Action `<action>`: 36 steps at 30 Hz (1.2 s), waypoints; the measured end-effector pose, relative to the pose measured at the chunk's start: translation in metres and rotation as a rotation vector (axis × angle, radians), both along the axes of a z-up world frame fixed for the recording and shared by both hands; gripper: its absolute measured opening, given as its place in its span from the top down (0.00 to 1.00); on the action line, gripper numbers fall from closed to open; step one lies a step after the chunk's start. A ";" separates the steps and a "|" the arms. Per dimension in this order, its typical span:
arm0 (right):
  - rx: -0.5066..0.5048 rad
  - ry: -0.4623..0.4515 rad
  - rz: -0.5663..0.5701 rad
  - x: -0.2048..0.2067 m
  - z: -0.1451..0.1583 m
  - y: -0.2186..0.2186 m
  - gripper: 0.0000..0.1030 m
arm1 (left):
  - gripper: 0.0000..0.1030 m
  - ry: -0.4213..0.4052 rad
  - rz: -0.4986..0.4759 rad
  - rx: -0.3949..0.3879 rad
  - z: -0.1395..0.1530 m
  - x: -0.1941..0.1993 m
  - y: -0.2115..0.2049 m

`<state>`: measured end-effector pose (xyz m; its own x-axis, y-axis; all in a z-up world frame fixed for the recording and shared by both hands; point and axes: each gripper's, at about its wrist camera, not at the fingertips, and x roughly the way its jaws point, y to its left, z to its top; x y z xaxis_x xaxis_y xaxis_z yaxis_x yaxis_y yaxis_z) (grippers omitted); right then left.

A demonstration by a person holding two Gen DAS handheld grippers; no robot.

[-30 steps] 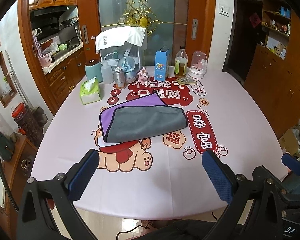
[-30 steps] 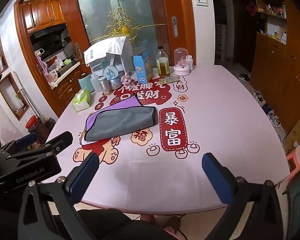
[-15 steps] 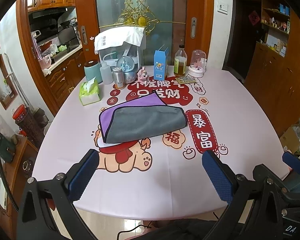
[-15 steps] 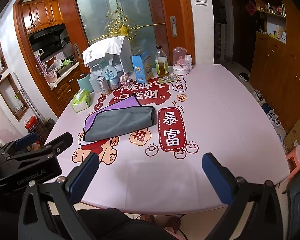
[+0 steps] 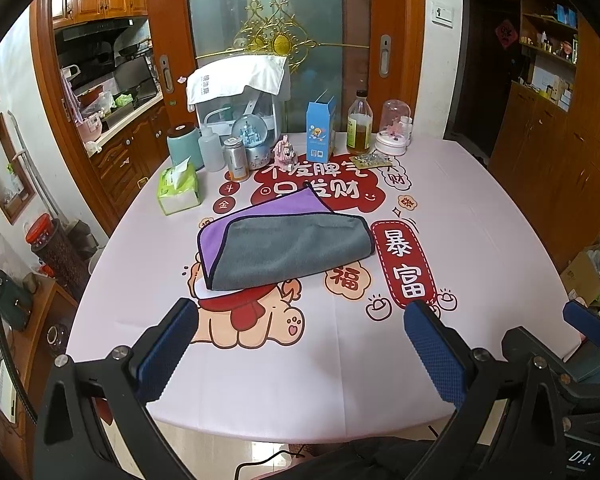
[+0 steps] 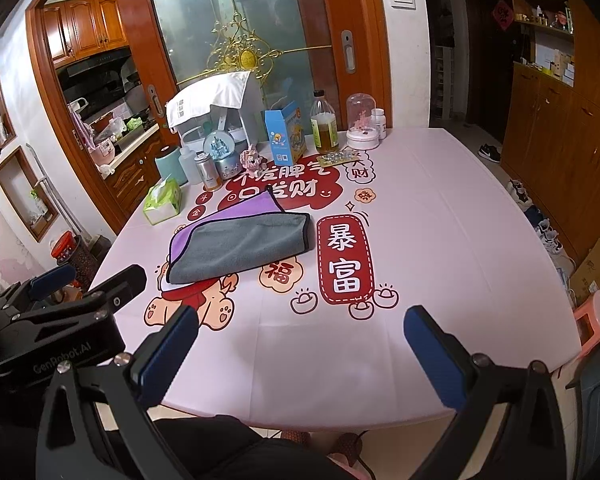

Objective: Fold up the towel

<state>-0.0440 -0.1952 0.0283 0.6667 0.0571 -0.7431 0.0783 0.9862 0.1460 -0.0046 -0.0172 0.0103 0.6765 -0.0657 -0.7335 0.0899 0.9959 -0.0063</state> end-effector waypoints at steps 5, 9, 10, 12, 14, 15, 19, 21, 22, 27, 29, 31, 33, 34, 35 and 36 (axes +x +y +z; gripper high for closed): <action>0.001 0.001 -0.002 0.000 0.000 0.000 0.00 | 0.01 0.001 0.001 0.000 0.000 0.000 -0.001; -0.001 0.001 -0.003 0.001 0.001 0.000 0.00 | 0.01 0.001 -0.003 -0.002 0.000 0.001 -0.002; -0.001 -0.001 -0.002 0.001 0.000 0.000 0.00 | 0.01 0.000 -0.004 -0.002 0.000 0.002 -0.002; -0.003 -0.001 -0.003 0.001 -0.001 -0.001 0.00 | 0.01 0.000 -0.003 -0.002 0.000 0.002 -0.003; -0.003 -0.001 -0.003 0.000 -0.001 -0.001 0.00 | 0.01 0.000 -0.003 -0.001 0.000 0.002 -0.003; -0.004 -0.003 -0.003 0.000 -0.001 -0.001 0.00 | 0.01 -0.003 -0.004 -0.002 0.000 0.002 -0.003; -0.008 -0.006 -0.005 0.001 -0.006 -0.001 0.00 | 0.01 -0.013 -0.012 -0.001 0.006 0.008 -0.004; -0.009 -0.007 -0.005 0.000 -0.006 -0.001 0.00 | 0.01 -0.016 -0.015 -0.001 0.008 0.010 -0.004; -0.008 -0.006 -0.005 0.001 -0.006 -0.001 0.00 | 0.01 -0.016 -0.015 0.000 0.008 0.010 -0.004; -0.007 -0.005 -0.005 0.000 -0.006 0.000 0.00 | 0.01 -0.018 -0.018 0.002 0.009 0.012 -0.003; -0.007 -0.006 -0.005 0.001 -0.006 0.000 0.00 | 0.01 -0.018 -0.018 0.002 0.009 0.012 -0.003; -0.006 -0.005 -0.005 0.001 -0.006 0.000 0.00 | 0.01 -0.018 -0.018 0.002 0.009 0.012 -0.003; -0.007 -0.005 -0.004 0.001 -0.006 0.000 0.00 | 0.01 -0.018 -0.017 0.002 0.009 0.012 -0.004; -0.007 -0.006 -0.004 0.000 -0.006 0.000 0.00 | 0.01 -0.019 -0.016 0.002 0.009 0.012 -0.004; -0.007 -0.006 -0.004 0.000 -0.006 0.000 0.00 | 0.01 -0.019 -0.017 0.002 0.009 0.012 -0.004; -0.007 -0.005 -0.004 0.000 -0.006 0.000 0.00 | 0.01 -0.019 -0.017 0.002 0.009 0.012 -0.004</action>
<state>-0.0436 -0.1948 0.0221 0.6709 0.0489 -0.7399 0.0818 0.9869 0.1394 0.0073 -0.0211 0.0190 0.6888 -0.0752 -0.7210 0.1064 0.9943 -0.0021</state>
